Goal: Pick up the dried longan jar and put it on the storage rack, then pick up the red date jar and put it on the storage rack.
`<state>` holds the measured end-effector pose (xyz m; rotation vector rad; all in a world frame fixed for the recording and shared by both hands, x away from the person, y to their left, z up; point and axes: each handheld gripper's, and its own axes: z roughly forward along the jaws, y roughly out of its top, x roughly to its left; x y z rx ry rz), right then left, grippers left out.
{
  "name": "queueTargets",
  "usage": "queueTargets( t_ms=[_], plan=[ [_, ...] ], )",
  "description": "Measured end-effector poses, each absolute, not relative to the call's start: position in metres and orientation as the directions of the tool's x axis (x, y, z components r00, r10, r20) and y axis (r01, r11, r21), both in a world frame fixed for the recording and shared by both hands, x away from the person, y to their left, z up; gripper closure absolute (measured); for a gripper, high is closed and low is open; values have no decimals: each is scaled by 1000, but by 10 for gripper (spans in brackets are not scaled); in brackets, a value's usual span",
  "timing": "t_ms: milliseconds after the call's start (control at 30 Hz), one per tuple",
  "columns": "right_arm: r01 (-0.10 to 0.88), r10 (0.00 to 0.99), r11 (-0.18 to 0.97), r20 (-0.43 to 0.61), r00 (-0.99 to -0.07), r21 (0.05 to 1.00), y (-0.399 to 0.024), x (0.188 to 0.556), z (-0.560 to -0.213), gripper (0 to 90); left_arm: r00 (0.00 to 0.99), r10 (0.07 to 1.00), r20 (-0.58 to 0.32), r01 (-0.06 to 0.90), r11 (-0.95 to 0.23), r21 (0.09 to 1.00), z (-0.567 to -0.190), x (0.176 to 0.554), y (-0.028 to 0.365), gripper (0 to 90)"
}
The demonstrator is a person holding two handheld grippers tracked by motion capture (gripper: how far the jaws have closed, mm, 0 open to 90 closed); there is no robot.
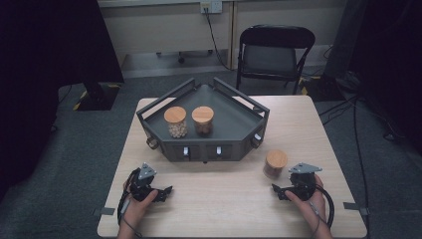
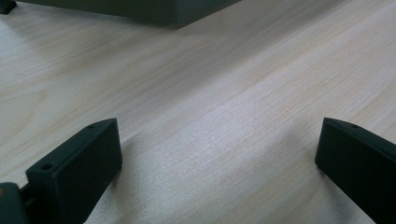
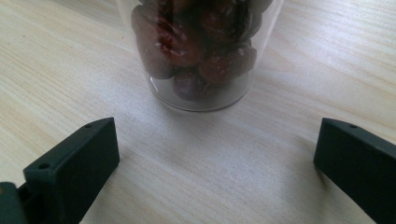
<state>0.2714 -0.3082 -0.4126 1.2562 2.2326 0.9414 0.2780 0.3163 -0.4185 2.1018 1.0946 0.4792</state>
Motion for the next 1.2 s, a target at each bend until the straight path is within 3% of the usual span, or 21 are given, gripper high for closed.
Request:
queueTargets(
  t_ms=[1200],
  plan=[
    [567,860,336,0,-510,752,-309,275,-408,17,573,820,2,557,-391,732,-418,278,316,1]
  ],
)
